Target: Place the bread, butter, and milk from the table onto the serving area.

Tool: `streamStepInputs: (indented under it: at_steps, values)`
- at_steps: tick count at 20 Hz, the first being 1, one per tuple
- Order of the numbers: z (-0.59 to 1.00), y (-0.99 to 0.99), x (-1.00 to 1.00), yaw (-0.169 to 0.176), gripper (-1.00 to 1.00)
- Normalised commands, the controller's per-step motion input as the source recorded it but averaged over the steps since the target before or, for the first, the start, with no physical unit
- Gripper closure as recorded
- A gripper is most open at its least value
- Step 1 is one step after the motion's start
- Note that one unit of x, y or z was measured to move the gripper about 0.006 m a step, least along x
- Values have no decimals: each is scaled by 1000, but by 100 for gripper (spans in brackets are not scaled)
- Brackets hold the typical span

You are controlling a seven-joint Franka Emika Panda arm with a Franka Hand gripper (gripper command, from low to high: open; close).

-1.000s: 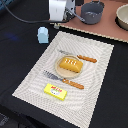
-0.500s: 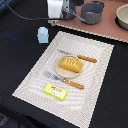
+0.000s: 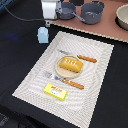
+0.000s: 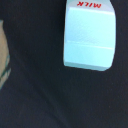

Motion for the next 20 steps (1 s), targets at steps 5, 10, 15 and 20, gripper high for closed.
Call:
streamStepInputs:
  at_steps: [5, 10, 15, 20]
  values:
    - [-271, -103, -109, -2, -100]
    - [-31, -230, 0, -17, -100]
    - [-22, -231, 56, -21, -100]
    - [-210, -137, 1, -9, -100]
